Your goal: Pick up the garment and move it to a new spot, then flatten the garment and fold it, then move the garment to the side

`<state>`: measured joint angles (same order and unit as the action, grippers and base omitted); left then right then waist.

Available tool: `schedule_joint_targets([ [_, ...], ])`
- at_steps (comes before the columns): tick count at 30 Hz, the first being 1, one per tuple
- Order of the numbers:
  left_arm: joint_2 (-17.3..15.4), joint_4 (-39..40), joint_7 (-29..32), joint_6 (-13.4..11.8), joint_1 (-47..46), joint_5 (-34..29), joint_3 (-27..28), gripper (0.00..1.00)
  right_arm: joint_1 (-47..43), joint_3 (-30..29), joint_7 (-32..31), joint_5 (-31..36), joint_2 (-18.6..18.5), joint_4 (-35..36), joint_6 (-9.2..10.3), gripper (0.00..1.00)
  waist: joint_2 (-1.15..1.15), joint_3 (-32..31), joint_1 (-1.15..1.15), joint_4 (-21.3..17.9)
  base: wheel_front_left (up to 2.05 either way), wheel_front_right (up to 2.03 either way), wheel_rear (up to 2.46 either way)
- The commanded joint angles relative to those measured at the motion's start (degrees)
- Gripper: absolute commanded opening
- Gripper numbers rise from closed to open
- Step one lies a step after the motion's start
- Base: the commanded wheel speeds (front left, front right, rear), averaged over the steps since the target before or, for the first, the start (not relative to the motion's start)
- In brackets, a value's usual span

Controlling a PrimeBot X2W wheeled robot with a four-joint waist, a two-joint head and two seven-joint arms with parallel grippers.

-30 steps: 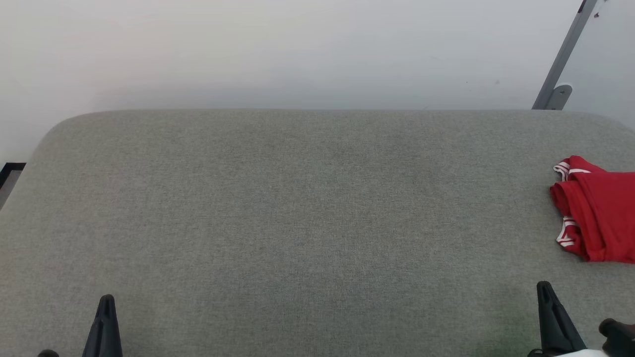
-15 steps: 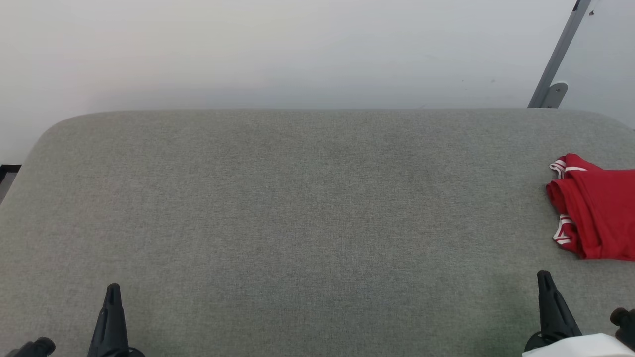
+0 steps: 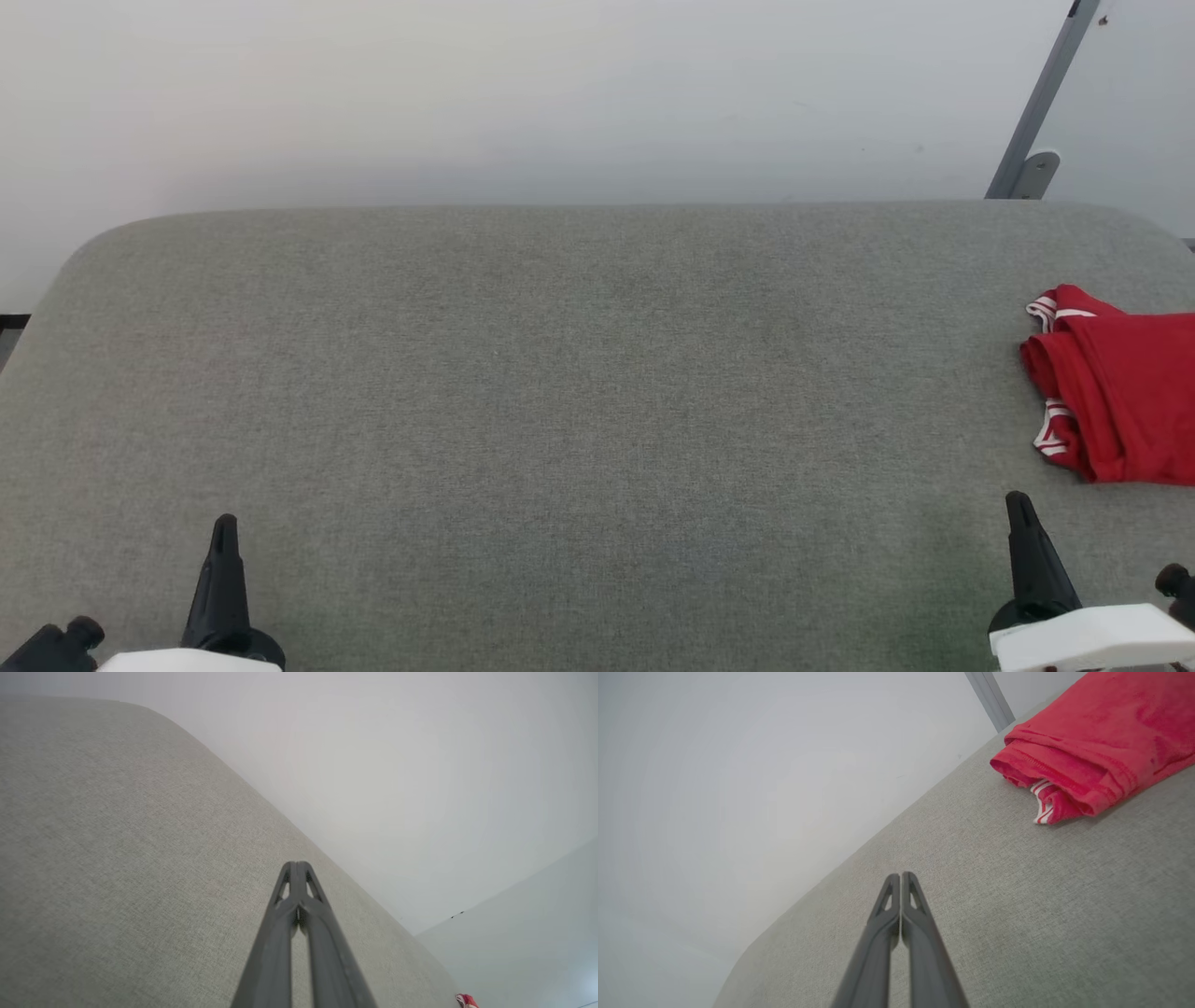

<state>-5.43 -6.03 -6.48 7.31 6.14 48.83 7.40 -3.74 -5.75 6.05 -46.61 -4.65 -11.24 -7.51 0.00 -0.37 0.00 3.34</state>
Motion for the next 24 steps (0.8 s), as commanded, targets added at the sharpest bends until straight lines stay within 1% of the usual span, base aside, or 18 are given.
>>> schedule_joint_targets([
  [1,-0.2,0.2,0.6,0.1,-1.6,2.1,-0.1,0.0,1.6,-0.2,-0.7,-2.2,-0.1,0.5,0.01,0.0,0.0,0.0,0.0,-0.1,0.0,0.0,0.0],
  [2,-0.1,0.0,1.0,0.1,-2.0,3.5,-0.1,0.0,1.9,-0.2,-1.1,-3.6,0.0,0.4,0.01,0.0,0.0,0.0,0.0,-0.1,0.0,0.0,0.0],
  [13,0.2,-1.4,3.0,0.1,-3.9,10.7,-0.4,0.0,3.4,-0.3,-3.1,-11.1,0.3,-0.2,0.01,0.0,0.0,0.1,0.0,-0.6,0.0,0.0,0.0],
  [24,0.6,-2.6,4.7,0.2,-5.6,16.5,-0.6,0.0,4.7,-0.5,-4.8,-17.2,0.6,-0.6,0.01,0.0,0.0,0.2,0.0,-0.9,0.0,0.0,0.0],
])
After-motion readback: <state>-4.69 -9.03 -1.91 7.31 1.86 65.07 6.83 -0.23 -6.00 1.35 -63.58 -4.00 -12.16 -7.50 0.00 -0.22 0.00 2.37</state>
